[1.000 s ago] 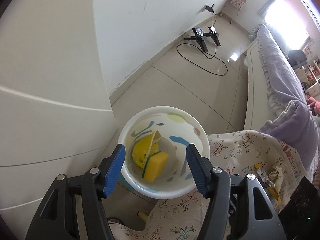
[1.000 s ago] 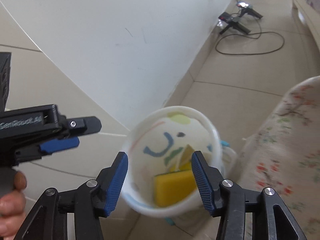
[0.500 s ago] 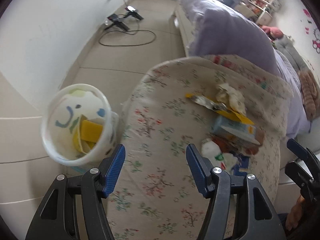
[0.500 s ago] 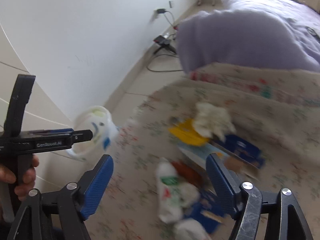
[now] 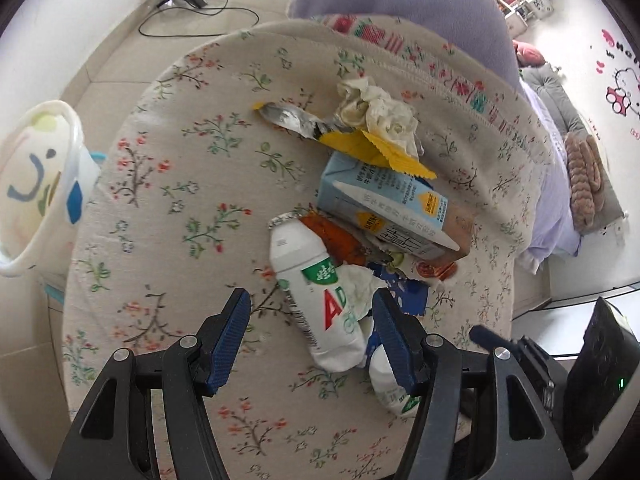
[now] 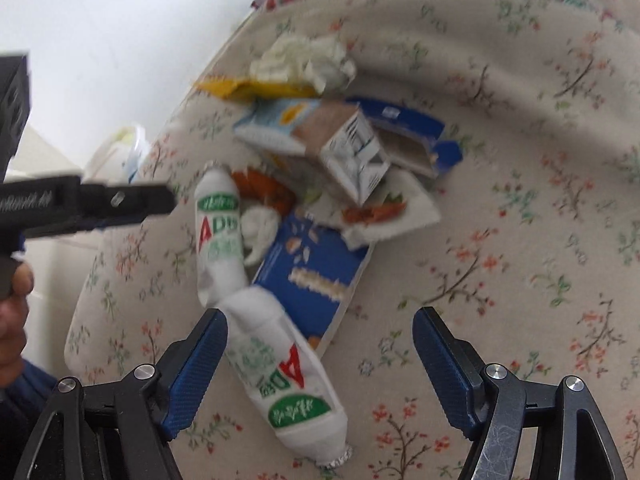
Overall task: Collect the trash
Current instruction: 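Grasp a white yogurt bottle with the left tool while the right tool grasps another, then carry both white bottles to the bucket and release them inside, then grasp the milk carton with the right tool while the left tool grasps the yellow snack bag, then carry the snack bag and carton to the bucket and release both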
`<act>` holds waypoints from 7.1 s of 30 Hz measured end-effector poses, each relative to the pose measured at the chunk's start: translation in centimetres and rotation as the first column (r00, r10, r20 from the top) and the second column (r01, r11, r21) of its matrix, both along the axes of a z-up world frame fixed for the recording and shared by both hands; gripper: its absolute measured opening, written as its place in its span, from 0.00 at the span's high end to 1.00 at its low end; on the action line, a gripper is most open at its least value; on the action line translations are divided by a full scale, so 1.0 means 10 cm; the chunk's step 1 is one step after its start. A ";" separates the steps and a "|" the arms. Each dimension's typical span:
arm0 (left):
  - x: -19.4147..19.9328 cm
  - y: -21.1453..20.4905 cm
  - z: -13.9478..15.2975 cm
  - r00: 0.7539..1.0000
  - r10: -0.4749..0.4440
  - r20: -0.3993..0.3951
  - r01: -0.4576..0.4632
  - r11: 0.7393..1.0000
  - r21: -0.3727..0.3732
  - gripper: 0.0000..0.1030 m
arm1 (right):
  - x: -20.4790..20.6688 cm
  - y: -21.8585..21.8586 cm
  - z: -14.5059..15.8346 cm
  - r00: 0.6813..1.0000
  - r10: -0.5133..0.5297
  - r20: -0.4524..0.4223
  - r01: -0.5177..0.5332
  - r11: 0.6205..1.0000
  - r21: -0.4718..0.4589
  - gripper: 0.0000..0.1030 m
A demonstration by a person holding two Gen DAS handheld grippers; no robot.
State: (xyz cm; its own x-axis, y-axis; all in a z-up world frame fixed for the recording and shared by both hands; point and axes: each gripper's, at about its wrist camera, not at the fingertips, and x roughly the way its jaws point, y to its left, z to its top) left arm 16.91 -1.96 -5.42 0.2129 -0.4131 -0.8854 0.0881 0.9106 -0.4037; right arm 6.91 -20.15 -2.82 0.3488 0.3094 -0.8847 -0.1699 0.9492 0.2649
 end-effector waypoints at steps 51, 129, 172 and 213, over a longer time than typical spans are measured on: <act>0.11 2.17 0.57 0.922 0.377 0.085 -0.372 0.925 -0.074 0.62 | 0.20 0.87 0.12 0.991 0.102 0.087 -0.106 0.993 0.045 0.86; 0.64 0.74 0.48 0.996 0.075 0.054 -0.073 0.997 -0.036 0.36 | 0.93 0.58 0.23 0.955 0.257 0.145 -0.216 0.944 -0.251 0.26; 0.65 -0.33 -0.27 0.997 -0.041 -0.065 0.050 0.988 0.143 0.56 | 0.26 -0.34 0.79 0.969 0.014 0.246 0.010 0.996 -0.094 0.62; 0.69 2.24 0.15 0.933 0.360 -0.033 -0.359 0.933 0.012 0.79 | 0.53 0.90 0.54 0.970 0.127 0.209 -0.150 0.983 0.101 0.62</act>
